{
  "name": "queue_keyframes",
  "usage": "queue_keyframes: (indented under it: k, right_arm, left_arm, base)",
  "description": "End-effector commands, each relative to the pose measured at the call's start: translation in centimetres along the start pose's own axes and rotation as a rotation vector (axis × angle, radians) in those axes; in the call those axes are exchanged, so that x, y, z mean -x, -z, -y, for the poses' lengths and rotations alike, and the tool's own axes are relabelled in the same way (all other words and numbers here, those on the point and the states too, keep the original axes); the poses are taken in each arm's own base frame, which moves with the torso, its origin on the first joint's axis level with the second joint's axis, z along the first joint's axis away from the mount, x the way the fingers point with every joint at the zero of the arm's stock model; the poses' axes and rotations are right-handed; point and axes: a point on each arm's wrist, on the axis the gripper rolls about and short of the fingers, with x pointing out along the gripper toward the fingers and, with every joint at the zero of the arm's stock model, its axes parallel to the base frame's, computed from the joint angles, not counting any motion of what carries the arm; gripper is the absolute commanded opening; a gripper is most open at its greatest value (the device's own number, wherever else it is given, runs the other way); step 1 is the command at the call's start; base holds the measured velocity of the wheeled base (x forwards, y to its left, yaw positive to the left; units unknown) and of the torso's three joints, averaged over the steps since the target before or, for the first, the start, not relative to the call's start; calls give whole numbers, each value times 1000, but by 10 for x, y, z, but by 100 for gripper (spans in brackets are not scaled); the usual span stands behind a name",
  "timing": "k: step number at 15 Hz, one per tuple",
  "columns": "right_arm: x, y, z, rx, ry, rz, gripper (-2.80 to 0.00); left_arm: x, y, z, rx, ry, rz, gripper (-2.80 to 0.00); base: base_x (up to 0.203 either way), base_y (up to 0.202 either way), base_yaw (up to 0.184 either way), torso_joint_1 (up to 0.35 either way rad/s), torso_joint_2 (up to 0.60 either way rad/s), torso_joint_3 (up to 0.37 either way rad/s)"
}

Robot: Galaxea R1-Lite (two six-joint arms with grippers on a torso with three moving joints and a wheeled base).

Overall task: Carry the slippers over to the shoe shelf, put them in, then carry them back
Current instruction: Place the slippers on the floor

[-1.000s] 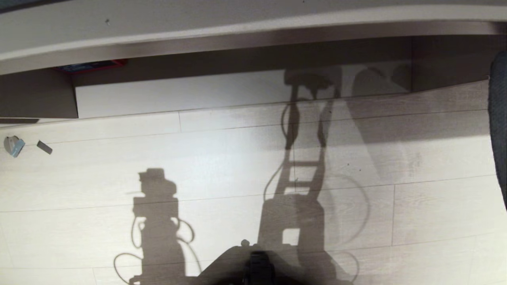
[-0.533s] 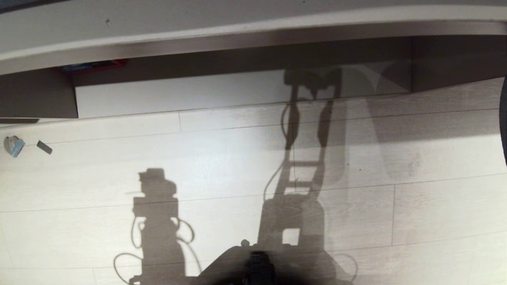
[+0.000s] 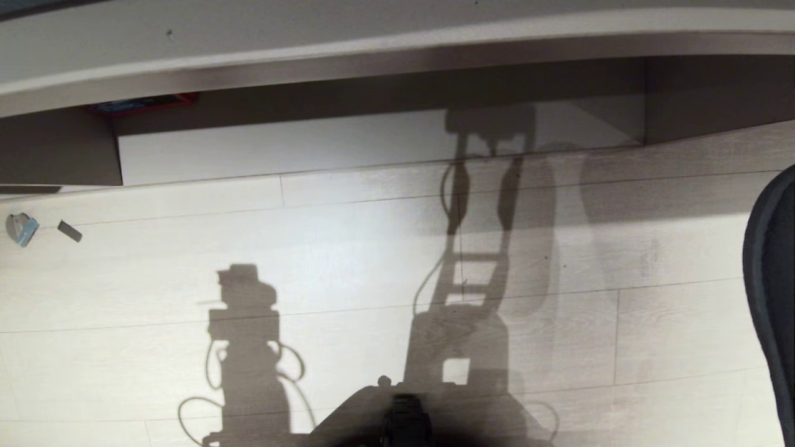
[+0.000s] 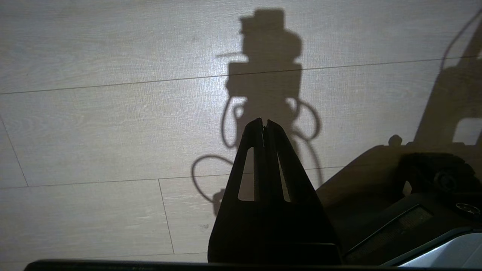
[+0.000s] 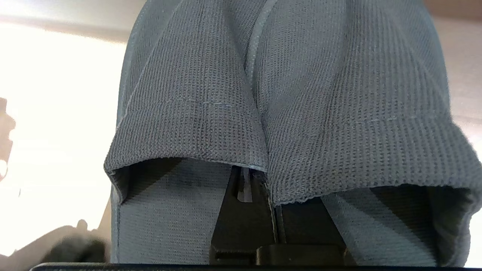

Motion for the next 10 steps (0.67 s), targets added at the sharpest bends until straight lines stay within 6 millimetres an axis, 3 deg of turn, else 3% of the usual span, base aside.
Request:
queue_keyframes:
  k: [1,10]
  right_arm:
    - [5,17,-3,6,-3,-8,-280]
    - [6,29,-6,-103,-79,20,-280]
  left_arm:
    - [-1,2,0,4,-1,-8,-280]
    - [-1,2,0,4,-1,-8,-280]
  base:
    - [0,0,0,0,0,0]
    - [0,0,0,0,0,0]
